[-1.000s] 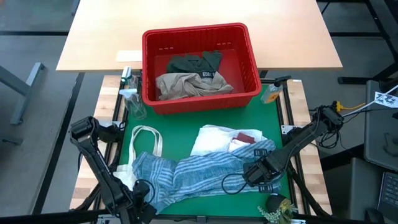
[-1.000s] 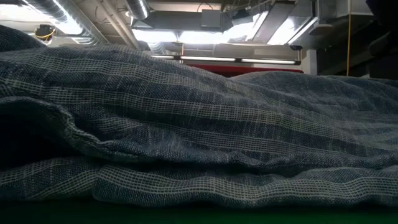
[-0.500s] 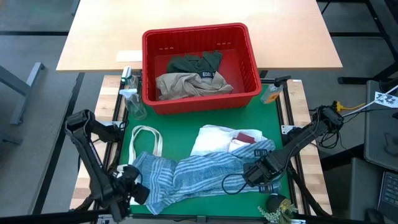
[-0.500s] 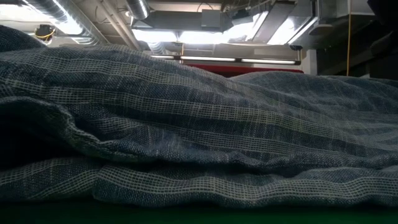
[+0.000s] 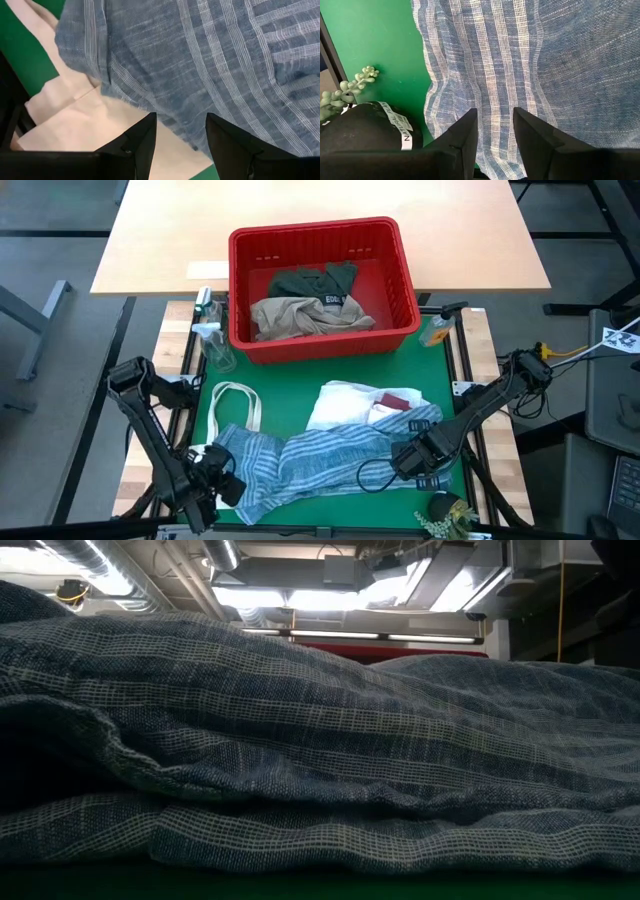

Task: Fold Laundry from Bin
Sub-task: Fold the blue checkered polo shirt

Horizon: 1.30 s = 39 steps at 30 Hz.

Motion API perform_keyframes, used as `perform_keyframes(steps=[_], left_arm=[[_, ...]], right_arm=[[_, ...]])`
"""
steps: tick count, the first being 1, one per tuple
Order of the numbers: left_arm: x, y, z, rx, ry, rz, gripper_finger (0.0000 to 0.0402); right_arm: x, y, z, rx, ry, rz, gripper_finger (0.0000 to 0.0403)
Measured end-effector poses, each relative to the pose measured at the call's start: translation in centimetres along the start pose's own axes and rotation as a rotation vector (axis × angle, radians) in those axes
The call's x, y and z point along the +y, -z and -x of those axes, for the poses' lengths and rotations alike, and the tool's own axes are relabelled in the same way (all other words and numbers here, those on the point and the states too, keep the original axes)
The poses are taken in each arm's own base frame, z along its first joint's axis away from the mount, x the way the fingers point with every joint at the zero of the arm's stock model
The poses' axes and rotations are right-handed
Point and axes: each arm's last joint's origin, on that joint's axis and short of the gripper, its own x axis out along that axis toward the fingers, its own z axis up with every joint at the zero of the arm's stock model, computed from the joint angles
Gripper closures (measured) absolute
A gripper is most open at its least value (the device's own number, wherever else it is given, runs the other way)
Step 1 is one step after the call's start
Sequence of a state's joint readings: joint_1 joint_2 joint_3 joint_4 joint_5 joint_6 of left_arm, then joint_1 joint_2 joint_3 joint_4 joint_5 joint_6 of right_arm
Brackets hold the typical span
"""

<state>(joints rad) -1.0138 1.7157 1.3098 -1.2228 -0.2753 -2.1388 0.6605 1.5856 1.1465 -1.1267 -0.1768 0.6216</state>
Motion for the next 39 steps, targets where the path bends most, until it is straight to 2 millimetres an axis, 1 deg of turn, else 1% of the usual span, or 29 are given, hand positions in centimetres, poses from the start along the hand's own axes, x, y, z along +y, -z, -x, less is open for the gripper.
perform_keyframes(steps=[4, 6, 10, 13, 15, 20, 26, 28, 31, 34, 39], left_arm=[[0.0, 0.0, 0.0, 0.018, -0.011, 0.001, 0.0236], [0.0, 0.0, -0.3, 0.056, -0.033, 0.007, 0.0236], [0.4, 0.2, -1.7, 0.13, -0.092, 0.032, 0.0225], [0.8, -0.3, -3.2, 0.157, -0.157, 0.115, 0.0208], [0.7, -0.7, -3.6, 0.156, -0.167, 0.136, 0.0201], [0.3, -0.8, -3.6, 0.178, -0.135, 0.125, 0.0203], [0.2, 0.2, -1.9, 0.202, -0.087, 0.12, 0.0214], [0.3, 0.7, -1.4, 0.182, -0.062, 0.146, 0.0216], [0.5, 1.2, -1.2, 0.122, 0.0, 0.178, 0.0218], [0.2, 1.2, -1.6, 0.078, 0.02, 0.181, 0.0217], [0.2, 1.0, -3.8, 0.044, -0.056, 0.188, 0.0215]], right_arm=[[0.0, 0.0, 0.0, 0.0, 0.0, -0.001, 0.0276], [0.0, 0.0, 0.0, 0.0, 0.0, -0.002, 0.0276], [0.0, 0.0, 0.0, 0.0, 0.0, -0.002, 0.0276], [0.0, 0.0, 0.0, 0.0, 0.0, -0.002, 0.0276], [0.0, 0.0, 0.0, 0.0, 0.0, -0.002, 0.0276], [0.0, 0.0, 0.0, 0.0, 0.0, -0.002, 0.0276], [0.0, 0.0, 0.0, 0.0, 0.0, -0.002, 0.0276], [0.0, 0.0, 0.0, 0.0, 0.0, -0.002, 0.0276], [0.0, 0.0, 0.0, -0.001, -0.001, -0.002, 0.0276], [0.0, 0.0, 0.0, -0.001, -0.001, -0.002, 0.0276], [0.0, 0.0, 0.0, -0.001, -0.001, -0.002, 0.0276]])
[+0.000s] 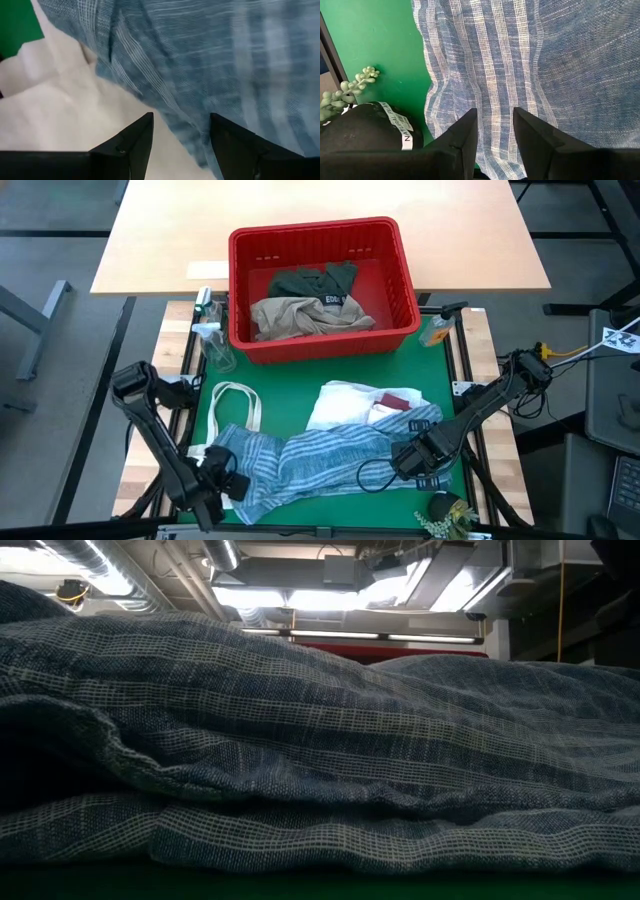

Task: Fold Laundry from Bin
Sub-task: Fold the blue checkered polo shirt

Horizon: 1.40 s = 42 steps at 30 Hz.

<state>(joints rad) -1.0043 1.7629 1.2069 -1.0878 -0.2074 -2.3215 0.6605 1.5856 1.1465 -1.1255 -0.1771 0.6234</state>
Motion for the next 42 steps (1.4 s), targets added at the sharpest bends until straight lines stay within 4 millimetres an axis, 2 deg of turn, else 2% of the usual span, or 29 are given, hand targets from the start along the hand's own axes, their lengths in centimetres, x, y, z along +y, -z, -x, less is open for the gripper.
perform_keyframes(steps=[9, 17, 24, 32, 40, 42], left_arm=[[-0.6, 0.0, -2.3, -0.042, -0.073, 0.014, 0.0215], [-0.5, 1.0, -4.3, -0.062, -0.142, -0.007, 0.0215], [-0.6, 1.3, -5.0, -0.087, -0.135, -0.013, 0.0221], [-0.7, 1.3, -4.9, -0.077, -0.125, -0.009, 0.0283], [-1.1, 1.3, -4.6, -0.077, -0.14, -0.031, 0.0378], [-1.3, 1.1, -4.1, -0.074, -0.167, -0.037, 0.0391]], right_arm=[[0.0, 0.0, 0.0, -0.001, 0.0, 0.0, 0.0276], [0.0, 0.0, 0.0, -0.001, -0.001, 0.0, 0.0276], [0.0, 0.0, 0.0, -0.001, -0.001, 0.0, 0.0276], [0.0, 0.0, 0.0, -0.001, -0.001, 0.0, 0.0276], [0.0, 0.0, 0.0, -0.001, 0.0, 0.0, 0.0276], [0.0, 0.0, 0.0, -0.001, 0.0, 0.0, 0.0276]])
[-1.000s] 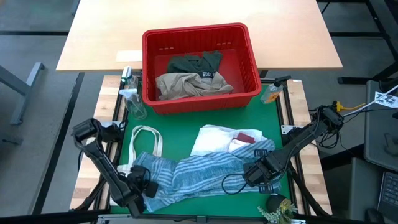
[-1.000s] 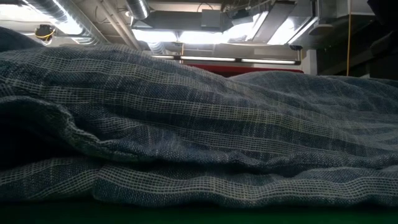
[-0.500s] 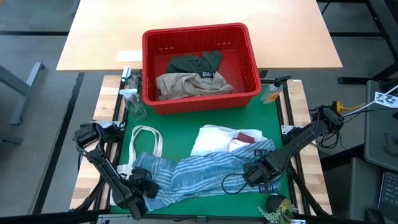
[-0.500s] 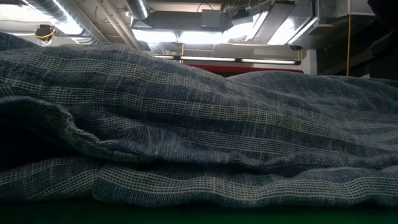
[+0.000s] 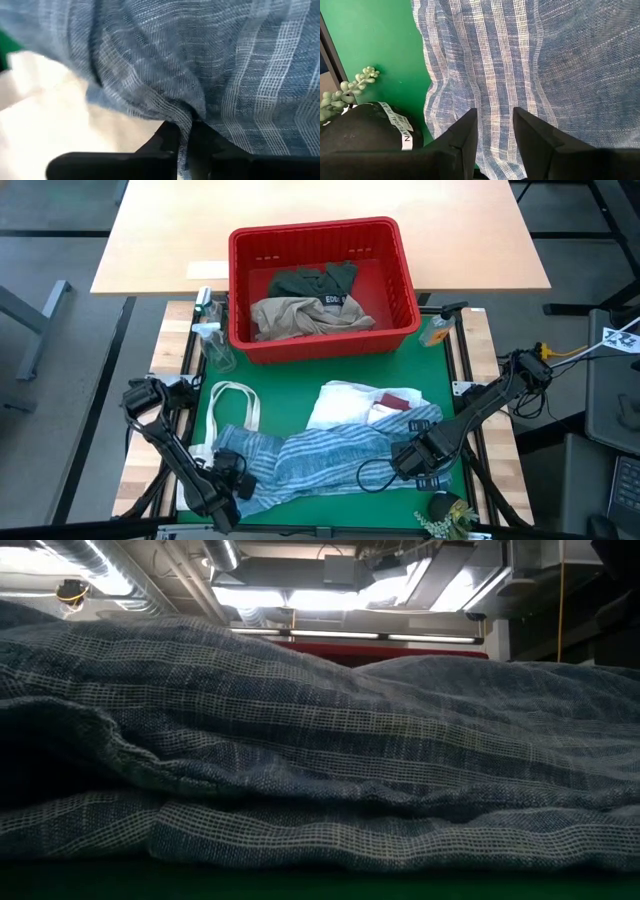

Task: Fold Laundry from Bin
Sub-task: Fold the blue checkered polo shirt

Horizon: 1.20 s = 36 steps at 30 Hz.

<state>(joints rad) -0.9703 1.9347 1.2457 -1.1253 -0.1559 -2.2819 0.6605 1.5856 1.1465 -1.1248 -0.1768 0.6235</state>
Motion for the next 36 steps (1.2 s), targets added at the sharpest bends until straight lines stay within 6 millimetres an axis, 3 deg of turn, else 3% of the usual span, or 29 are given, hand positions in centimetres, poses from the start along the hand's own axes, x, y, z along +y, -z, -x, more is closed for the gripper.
perform_keyframes(steps=[9, 21, 28, 36], left_arm=[[-0.8, -0.9, 4.1, 0.006, -0.073, -0.058, 0.0396], [-3.3, -3.1, 10.4, -0.098, 0.153, -0.057, 0.0396], [-6.5, -6.1, 12.1, -0.178, 0.335, -0.088, 0.0397], [-12.4, -10.4, 12.6, -0.25, 0.638, -0.157, 0.0394]], right_arm=[[0.2, -0.1, 0.6, -0.001, -0.001, 0.016, 0.0276], [1.2, -0.3, 7.9, -0.182, 0.161, 0.061, 0.0276], [1.2, 0.1, 10.0, -0.208, 0.2, 0.06, 0.0276], [0.5, 1.3, 11.5, -0.199, 0.235, 0.076, 0.0276]])
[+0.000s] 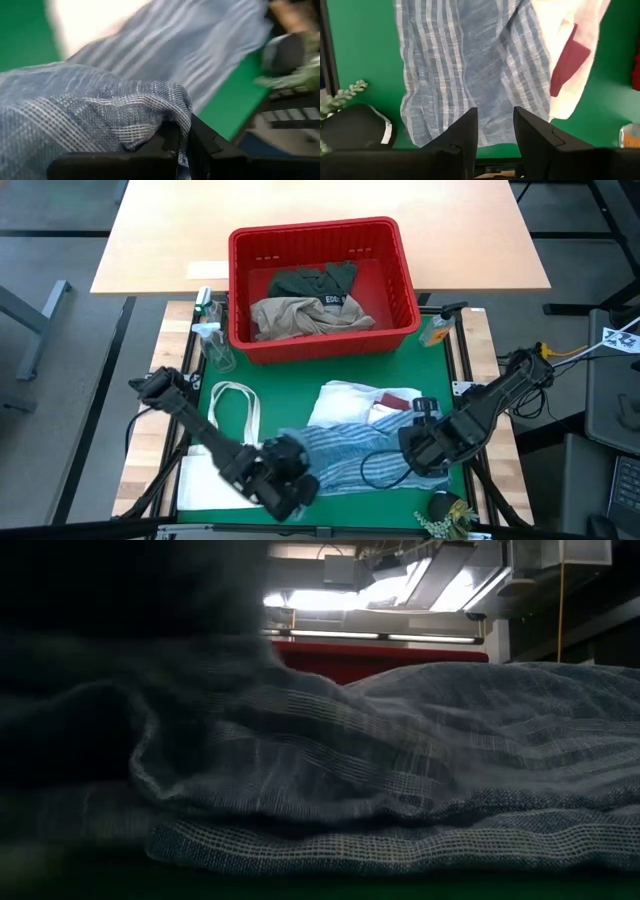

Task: Fold Laundry from Bin
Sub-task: Fold the blue checkered polo shirt

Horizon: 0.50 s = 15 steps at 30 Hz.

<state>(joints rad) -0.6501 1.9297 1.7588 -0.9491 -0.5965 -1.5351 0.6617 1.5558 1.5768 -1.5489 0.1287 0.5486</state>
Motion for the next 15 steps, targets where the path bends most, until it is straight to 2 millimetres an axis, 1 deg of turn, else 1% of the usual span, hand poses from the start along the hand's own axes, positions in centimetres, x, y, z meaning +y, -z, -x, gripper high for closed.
perform_keyframes(steps=[8, 9, 12, 15], left_arm=[[-3.4, -6.6, -3.2, -0.182, 0.289, -0.088, 0.0392], [-3.6, -7.2, -3.5, -0.206, 0.316, -0.104, 0.0391], [-4.4, -8.9, -5.4, -0.266, 0.399, -0.12, 0.0391], [-5.1, -10.0, -7.8, -0.295, 0.493, -0.128, 0.0391]], right_arm=[[-2.2, 2.5, 3.3, -0.141, -0.034, -0.044, 0.0276], [-2.5, 2.9, 3.7, -0.164, -0.036, -0.051, 0.0276], [-3.5, 4.0, 4.9, -0.23, -0.041, -0.066, 0.0276], [-4.4, 5.1, 5.9, -0.289, -0.051, -0.081, 0.0276]])
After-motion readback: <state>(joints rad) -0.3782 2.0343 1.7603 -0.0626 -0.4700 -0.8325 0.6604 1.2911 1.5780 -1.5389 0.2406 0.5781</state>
